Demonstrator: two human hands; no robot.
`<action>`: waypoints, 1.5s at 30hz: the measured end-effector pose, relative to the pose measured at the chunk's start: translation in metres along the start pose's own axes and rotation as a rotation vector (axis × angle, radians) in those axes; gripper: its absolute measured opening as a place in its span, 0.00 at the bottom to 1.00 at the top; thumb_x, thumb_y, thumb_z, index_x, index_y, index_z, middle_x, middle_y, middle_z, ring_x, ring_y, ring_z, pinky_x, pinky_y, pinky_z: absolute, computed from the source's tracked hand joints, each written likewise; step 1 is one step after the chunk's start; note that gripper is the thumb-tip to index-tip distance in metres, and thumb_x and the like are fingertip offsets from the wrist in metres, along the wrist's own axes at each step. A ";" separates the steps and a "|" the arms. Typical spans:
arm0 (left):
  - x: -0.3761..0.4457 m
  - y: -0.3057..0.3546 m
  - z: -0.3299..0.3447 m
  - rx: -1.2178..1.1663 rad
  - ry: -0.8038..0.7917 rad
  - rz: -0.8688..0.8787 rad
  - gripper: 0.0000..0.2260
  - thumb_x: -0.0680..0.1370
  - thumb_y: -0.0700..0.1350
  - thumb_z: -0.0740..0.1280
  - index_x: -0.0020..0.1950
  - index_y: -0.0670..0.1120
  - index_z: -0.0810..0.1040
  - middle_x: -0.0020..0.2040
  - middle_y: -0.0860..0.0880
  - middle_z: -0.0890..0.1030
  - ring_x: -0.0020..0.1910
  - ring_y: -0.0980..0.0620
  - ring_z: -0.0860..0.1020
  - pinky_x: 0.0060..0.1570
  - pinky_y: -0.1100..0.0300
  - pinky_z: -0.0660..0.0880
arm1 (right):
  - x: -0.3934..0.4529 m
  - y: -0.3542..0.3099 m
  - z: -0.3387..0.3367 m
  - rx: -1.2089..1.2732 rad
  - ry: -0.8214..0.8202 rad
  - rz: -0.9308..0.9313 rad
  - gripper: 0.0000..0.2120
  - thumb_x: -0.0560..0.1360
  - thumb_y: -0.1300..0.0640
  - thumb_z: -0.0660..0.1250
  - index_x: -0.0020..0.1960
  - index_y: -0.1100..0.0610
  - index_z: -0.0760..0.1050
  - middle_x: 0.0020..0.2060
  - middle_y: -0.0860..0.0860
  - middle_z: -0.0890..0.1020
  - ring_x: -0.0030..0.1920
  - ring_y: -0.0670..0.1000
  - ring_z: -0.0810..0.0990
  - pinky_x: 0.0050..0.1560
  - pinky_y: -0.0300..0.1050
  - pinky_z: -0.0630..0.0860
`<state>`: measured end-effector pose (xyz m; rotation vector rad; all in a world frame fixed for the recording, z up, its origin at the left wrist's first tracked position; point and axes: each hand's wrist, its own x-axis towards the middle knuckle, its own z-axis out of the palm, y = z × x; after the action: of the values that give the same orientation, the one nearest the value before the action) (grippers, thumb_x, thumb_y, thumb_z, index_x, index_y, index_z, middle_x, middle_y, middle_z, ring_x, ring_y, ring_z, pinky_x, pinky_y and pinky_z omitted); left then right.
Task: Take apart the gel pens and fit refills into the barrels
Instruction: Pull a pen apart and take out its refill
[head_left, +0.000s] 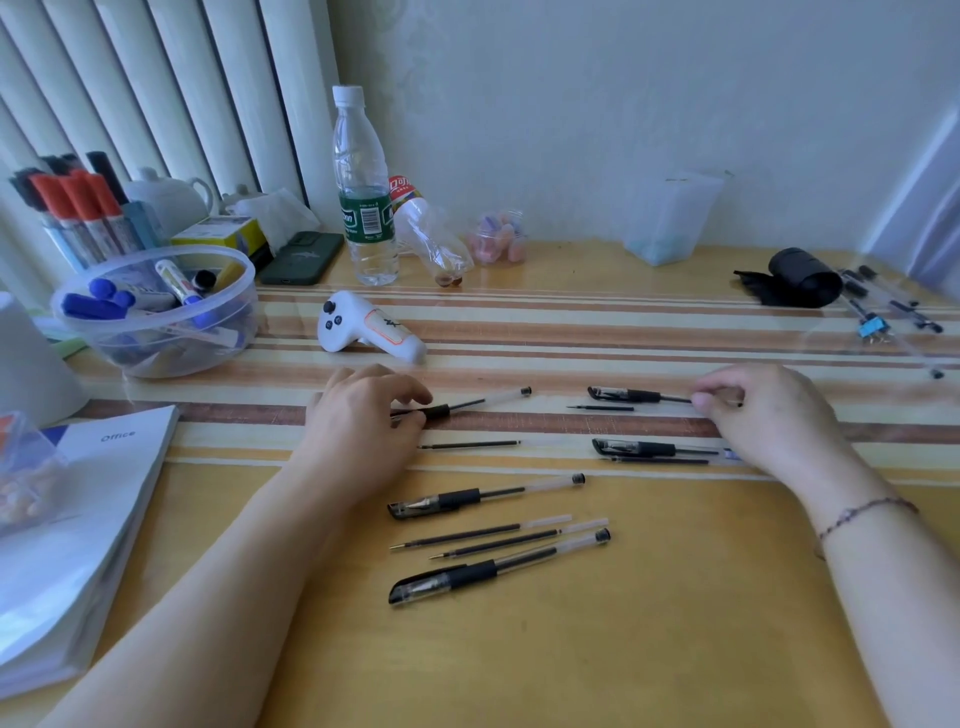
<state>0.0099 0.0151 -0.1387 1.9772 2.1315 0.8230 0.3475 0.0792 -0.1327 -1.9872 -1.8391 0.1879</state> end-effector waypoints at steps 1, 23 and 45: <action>0.000 0.001 0.000 0.001 -0.013 0.000 0.09 0.76 0.47 0.67 0.55 0.55 0.80 0.55 0.53 0.79 0.58 0.49 0.70 0.59 0.46 0.69 | 0.000 -0.001 0.001 -0.013 0.015 0.001 0.06 0.77 0.48 0.66 0.47 0.42 0.82 0.46 0.48 0.85 0.51 0.55 0.79 0.48 0.51 0.78; -0.019 0.038 -0.010 0.018 0.062 0.590 0.21 0.77 0.56 0.67 0.66 0.49 0.75 0.60 0.52 0.77 0.58 0.48 0.75 0.56 0.51 0.73 | -0.056 -0.077 -0.006 0.154 0.246 -0.577 0.03 0.74 0.60 0.69 0.45 0.52 0.79 0.35 0.42 0.81 0.36 0.50 0.80 0.48 0.52 0.74; -0.028 0.040 -0.013 -0.026 -0.141 0.571 0.12 0.78 0.62 0.56 0.49 0.57 0.75 0.25 0.55 0.68 0.26 0.55 0.66 0.27 0.60 0.63 | -0.079 -0.091 -0.001 0.148 -0.022 -0.841 0.16 0.80 0.44 0.56 0.43 0.46 0.80 0.27 0.41 0.76 0.27 0.43 0.72 0.24 0.40 0.67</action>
<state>0.0436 -0.0158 -0.1169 2.5807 1.4802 0.7378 0.2558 0.0049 -0.1103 -0.9866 -2.4103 0.0816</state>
